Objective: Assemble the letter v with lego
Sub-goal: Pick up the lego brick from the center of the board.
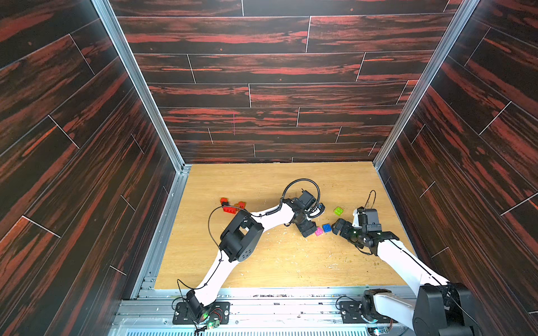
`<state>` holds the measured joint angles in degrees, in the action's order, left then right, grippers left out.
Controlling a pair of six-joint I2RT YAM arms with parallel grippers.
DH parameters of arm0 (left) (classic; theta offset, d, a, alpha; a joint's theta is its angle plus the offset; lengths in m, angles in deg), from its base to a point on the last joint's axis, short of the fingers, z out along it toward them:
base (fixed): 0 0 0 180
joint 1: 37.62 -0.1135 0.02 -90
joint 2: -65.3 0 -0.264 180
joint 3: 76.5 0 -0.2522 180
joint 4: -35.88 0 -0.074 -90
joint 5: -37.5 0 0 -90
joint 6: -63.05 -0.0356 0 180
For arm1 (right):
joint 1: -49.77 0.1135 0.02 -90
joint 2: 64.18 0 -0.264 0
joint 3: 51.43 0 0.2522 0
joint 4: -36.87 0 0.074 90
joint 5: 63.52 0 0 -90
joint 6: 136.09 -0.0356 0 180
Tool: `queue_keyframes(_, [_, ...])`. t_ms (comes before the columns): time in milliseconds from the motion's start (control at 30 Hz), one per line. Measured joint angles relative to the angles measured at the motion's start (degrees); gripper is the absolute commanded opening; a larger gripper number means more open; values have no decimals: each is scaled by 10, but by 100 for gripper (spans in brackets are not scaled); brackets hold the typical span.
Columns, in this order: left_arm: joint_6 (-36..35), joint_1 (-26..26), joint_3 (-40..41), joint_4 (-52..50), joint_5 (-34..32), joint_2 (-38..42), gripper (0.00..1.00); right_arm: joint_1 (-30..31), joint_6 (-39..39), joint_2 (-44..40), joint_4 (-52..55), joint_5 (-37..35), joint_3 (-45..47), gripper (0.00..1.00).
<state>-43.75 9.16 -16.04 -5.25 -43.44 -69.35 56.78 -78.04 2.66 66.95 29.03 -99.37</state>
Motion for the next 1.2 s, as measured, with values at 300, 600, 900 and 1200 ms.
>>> queue_keyframes(300, [-9, 1, -34, -14, 10, -21, 94, 0, -2, 0, -2, 1, 0, 98])
queue_keyframes(600, [-20, 1, -60, -20, 20, -38, 76, -3, -2, 0, -2, -2, 0, 98])
queue_keyframes(900, [-28, 1, -51, -16, 25, -35, 66, -4, -2, 3, -4, -1, 0, 98])
queue_keyframes(1200, [-35, 0, -47, -15, 30, -33, 52, -4, -2, 7, -5, 0, 0, 98])
